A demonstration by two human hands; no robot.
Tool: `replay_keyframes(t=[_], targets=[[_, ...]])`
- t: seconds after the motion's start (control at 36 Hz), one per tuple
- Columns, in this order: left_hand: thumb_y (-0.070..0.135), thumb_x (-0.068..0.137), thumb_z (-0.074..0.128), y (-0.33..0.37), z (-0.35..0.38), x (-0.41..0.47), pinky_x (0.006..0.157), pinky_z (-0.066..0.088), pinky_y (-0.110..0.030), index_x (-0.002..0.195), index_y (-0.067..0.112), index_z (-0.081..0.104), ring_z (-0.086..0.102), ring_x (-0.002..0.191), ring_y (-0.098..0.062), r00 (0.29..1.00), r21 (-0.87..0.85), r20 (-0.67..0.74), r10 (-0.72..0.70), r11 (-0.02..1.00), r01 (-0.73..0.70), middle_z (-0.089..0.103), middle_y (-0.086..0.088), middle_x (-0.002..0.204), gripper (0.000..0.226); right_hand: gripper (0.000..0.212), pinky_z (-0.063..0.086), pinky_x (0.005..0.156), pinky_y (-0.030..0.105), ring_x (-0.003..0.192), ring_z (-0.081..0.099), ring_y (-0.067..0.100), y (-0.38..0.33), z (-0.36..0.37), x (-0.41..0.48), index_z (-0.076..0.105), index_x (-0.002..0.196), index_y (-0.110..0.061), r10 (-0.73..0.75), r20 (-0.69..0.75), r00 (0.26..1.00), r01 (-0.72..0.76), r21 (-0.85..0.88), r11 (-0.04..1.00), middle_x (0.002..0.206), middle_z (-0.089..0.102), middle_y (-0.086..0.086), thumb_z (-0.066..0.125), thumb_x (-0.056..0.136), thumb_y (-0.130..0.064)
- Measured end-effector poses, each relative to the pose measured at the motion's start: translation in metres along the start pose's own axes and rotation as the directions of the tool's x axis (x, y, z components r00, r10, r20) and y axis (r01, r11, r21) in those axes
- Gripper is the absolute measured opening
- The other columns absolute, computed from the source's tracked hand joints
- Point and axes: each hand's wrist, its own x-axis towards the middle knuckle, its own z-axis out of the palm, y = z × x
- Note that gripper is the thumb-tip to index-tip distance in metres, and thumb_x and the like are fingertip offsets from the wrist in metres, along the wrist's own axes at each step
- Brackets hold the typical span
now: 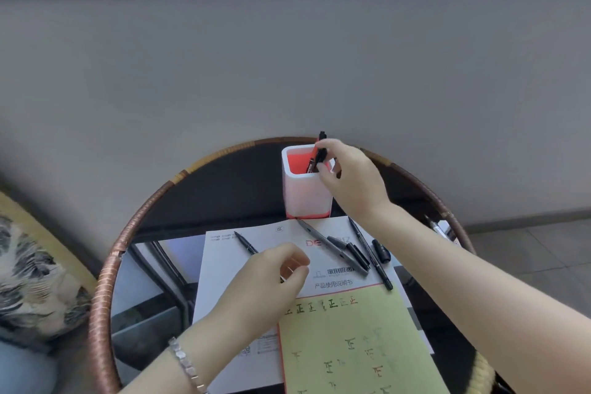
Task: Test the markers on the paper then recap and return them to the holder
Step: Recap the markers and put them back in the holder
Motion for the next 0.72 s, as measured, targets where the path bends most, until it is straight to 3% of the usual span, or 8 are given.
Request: replay_keyframes(t=[0.06,0.14,0.19,0.28,0.39,0.53,0.61,0.72], targets=[[0.027,0.092,0.051,0.001,0.0,0.001,0.079,0.05,-0.023,0.094,0.033,0.059,0.059,0.081,-0.002,1.0,0.005,-0.004,0.01,1.0,-0.01,0.062,0.015,0.088,0.011,0.036,0.045,0.072,0.029,0.082,0.046,0.01,0.004,-0.004,-0.006,0.054,0.123,-0.015,-0.019,0.023,1.0,0.02,-0.013,1.0,0.092,0.061,-0.002,0.054,0.088,-0.011],[0.027,0.092,0.05,0.002,0.002,0.004,0.078,0.049,-0.019,0.095,0.033,0.06,0.057,0.084,0.002,0.999,0.023,0.0,0.033,0.999,-0.033,0.062,0.017,0.09,0.012,0.049,0.041,0.068,0.018,0.082,0.046,0.007,0.012,-0.02,-0.018,0.041,0.135,-0.019,0.014,0.021,1.0,-0.014,0.034,0.999,0.098,0.057,-0.008,0.055,0.088,-0.014],[0.028,0.092,0.05,0.004,0.006,0.008,0.08,0.048,-0.019,0.097,0.033,0.06,0.055,0.089,0.005,0.999,0.046,0.004,0.049,0.998,-0.049,0.062,0.019,0.092,0.013,0.052,0.043,0.072,0.02,0.084,0.049,0.008,0.022,-0.037,-0.03,0.039,0.136,-0.02,0.065,0.012,0.998,-0.065,0.022,0.998,0.101,0.056,-0.009,0.056,0.087,-0.014],[0.028,0.092,0.05,0.011,0.017,0.013,0.077,0.046,-0.016,0.1,0.031,0.06,0.054,0.088,0.007,0.997,0.062,0.006,0.076,0.995,-0.076,0.061,0.018,0.092,0.014,0.037,0.045,0.079,0.028,0.089,0.048,0.008,0.048,-0.063,-0.055,0.052,0.123,-0.017,0.199,0.014,0.98,-0.196,-0.108,0.975,0.104,0.061,-0.002,0.056,0.087,-0.014],[0.027,0.092,0.051,0.024,0.037,0.025,0.07,0.041,-0.012,0.105,0.029,0.058,0.052,0.082,0.004,0.988,0.107,0.011,0.155,0.982,-0.155,0.057,0.018,0.096,0.015,0.025,0.04,0.073,0.027,0.093,0.051,0.015,0.084,-0.09,-0.095,0.061,0.11,-0.014,0.437,-0.021,0.899,-0.428,-0.248,0.869,0.106,0.062,0.003,0.055,0.086,-0.014],[0.033,0.091,0.053,0.039,0.067,0.051,0.098,0.028,-0.018,0.129,0.026,0.045,0.036,0.119,-0.007,0.945,0.356,0.0,0.328,0.883,-0.307,0.046,0.013,0.127,0.04,0.033,0.041,0.069,0.028,0.098,0.053,0.02,0.101,-0.092,-0.124,0.055,0.118,-0.016,0.597,0.016,0.802,-0.556,-0.344,0.757,0.107,0.059,0.003,0.057,0.086,-0.025],[0.045,0.089,0.052,0.048,0.079,0.065,0.1,0.025,-0.023,0.133,0.025,0.042,0.031,0.123,-0.013,0.946,0.503,0.028,0.322,0.814,-0.292,0.045,0.012,0.133,0.05,0.036,0.04,0.065,0.028,0.09,0.051,0.018,0.102,-0.089,-0.125,0.054,0.12,-0.016,0.614,0.028,0.789,-0.57,-0.342,0.747,0.103,0.057,0.001,0.057,0.085,-0.026],[0.046,0.087,0.055,0.057,0.09,0.075,0.094,0.032,-0.03,0.128,0.023,0.049,0.035,0.116,-0.017,0.952,0.562,0.073,0.299,0.776,-0.287,0.055,0.007,0.124,0.048,0.035,0.035,0.057,0.024,0.08,0.049,0.014,0.103,-0.086,-0.123,0.053,0.12,-0.019,0.626,0.063,0.777,-0.567,-0.364,0.739,0.104,0.056,0.0,0.055,0.086,-0.024]])
